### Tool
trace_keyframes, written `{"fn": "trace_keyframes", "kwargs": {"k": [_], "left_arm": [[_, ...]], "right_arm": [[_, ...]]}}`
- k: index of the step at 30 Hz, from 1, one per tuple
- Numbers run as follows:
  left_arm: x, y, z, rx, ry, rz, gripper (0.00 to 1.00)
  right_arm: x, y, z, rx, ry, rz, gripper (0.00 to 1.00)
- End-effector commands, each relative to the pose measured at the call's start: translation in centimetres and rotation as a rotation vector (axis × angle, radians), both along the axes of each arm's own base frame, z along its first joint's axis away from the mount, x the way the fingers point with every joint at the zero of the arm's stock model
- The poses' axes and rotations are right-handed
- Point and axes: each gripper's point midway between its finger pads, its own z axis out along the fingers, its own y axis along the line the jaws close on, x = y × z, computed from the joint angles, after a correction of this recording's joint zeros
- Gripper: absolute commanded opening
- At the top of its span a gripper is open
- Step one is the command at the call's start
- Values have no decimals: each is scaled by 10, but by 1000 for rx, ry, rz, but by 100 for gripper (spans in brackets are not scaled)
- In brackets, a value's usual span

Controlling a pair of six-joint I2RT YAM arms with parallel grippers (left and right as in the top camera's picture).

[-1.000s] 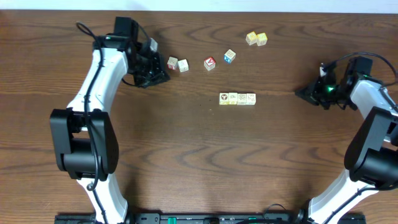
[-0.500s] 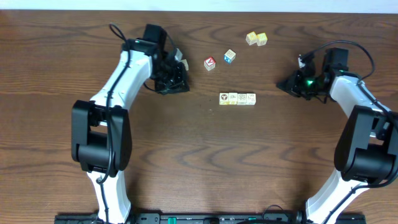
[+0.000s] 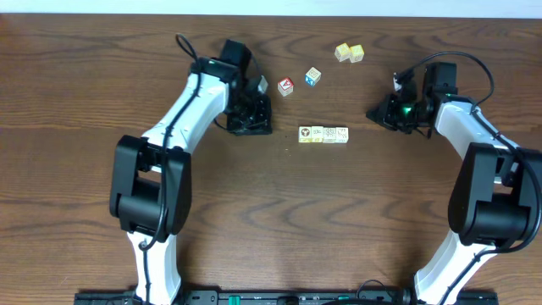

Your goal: Lift 4 blocks

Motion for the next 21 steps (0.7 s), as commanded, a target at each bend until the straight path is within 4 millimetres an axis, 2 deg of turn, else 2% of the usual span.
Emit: {"fn": "trace_keyframes", "kwargs": {"k": [1, 6, 14, 21], "left_arm": [[8, 2, -11, 41, -39, -12, 7], [15, 0, -14, 35, -64, -13, 7], [18, -9, -39, 28, -49, -26, 7], [31, -13, -37, 9, -107, -25, 7]], "right_arm": [[-3, 1, -9, 3, 35, -11, 1], [-6, 1, -11, 0, 48, -12, 1], [-15, 2, -18, 3, 78, -12, 1], [-22, 3, -21, 4, 106, -6, 1]]}}
